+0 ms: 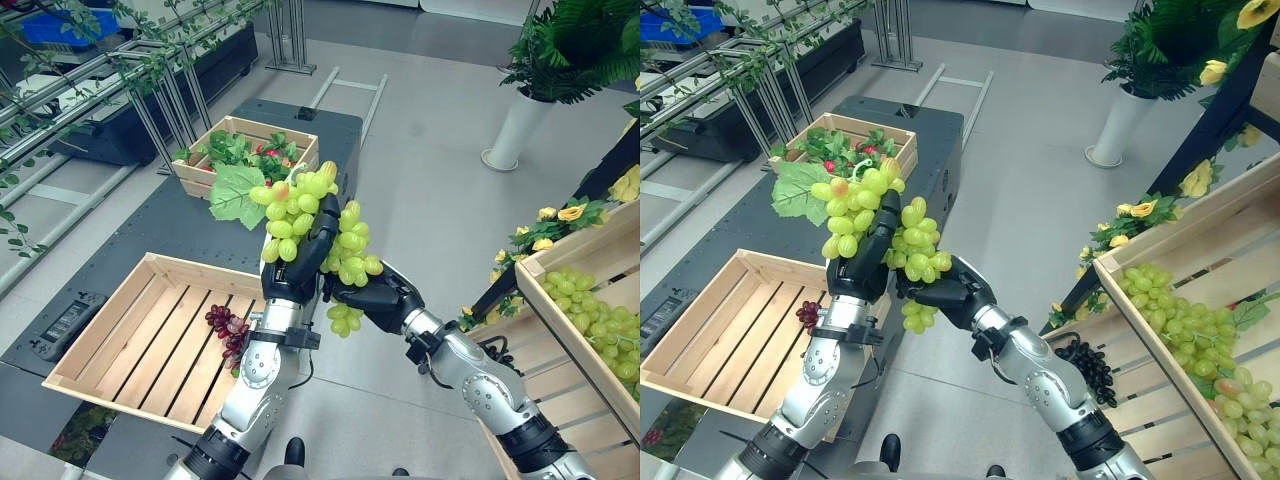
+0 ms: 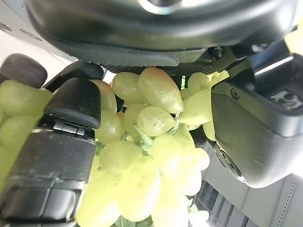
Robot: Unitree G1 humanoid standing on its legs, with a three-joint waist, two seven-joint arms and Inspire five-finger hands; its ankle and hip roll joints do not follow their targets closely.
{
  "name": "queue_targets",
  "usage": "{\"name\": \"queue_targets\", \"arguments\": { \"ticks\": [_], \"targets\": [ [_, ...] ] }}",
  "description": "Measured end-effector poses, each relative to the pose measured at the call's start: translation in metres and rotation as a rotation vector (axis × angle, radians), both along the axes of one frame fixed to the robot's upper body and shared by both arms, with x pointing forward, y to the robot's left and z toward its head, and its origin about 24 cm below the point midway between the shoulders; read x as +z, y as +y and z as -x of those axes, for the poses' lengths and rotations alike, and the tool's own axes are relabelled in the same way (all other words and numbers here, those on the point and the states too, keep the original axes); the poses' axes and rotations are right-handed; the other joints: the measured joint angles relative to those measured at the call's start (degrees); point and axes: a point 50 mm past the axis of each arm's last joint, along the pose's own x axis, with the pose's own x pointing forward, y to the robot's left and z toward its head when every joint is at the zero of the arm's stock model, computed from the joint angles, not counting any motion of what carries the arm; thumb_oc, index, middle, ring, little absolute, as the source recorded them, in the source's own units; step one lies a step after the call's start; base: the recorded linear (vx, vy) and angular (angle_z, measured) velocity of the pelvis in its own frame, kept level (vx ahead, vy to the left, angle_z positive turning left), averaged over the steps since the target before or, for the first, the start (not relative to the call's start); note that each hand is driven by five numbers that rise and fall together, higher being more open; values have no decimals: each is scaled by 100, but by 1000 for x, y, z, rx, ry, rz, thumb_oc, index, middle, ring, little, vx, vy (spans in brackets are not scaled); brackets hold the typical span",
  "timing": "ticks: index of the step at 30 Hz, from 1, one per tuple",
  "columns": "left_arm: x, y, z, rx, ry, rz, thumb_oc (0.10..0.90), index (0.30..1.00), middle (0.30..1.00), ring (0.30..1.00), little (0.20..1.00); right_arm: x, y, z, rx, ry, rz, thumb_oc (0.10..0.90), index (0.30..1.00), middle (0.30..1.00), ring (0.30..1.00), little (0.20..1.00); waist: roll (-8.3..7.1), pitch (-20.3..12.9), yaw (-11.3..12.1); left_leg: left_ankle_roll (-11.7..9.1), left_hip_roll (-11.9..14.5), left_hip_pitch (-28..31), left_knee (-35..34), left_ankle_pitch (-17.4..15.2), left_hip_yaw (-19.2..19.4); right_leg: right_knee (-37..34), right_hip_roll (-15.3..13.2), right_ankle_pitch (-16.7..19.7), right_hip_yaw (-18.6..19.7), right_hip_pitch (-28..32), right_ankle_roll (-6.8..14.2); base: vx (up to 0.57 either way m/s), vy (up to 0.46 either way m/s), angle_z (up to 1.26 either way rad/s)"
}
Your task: Pick up the fruits from the basket on one side to the basket on the other side
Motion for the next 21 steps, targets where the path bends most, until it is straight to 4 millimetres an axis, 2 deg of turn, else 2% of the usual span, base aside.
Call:
{"name": "queue_targets", "arguments": {
  "ticks": [1,2,3,4,21],
  "targets": [
    [0,0,0,1,0,0,400,300,300,300,300,0,0,0,0,0,0,400,300,300,300,300,0,0,1,0,0,0,0,0,0,0,0,0,0,1,0,0,0,0],
    [0,0,0,4,1,1,486,429,429,429,429,0,0,0,0,0,1,400,300,300,300,300,0,0,1,0,0,0,0,0,0,0,0,0,0,0,0,0,0,0],
    [0,0,0,8,2,1,692,738,738,738,738,0,0,0,0,-1,1,400,300,300,300,300,0,0,0,0,0,0,0,0,0,0,0,0,0,0,0,0,0,0],
    [0,1,0,12,4,2,800,900,900,900,900,0,1,0,0,-2,-3,400,300,300,300,300,0,0,0,0,0,0,0,0,0,0,0,0,0,0,0,0,0,0],
    [2,14,-1,144,-52,-159,800,900,900,900,900,19,-7,-4,-127,-164,-135,400,300,300,300,300,4,2,-8,4,0,1,-1,-3,17,0,-6,0,8,-4,0,0,0,0]
  ]
}}
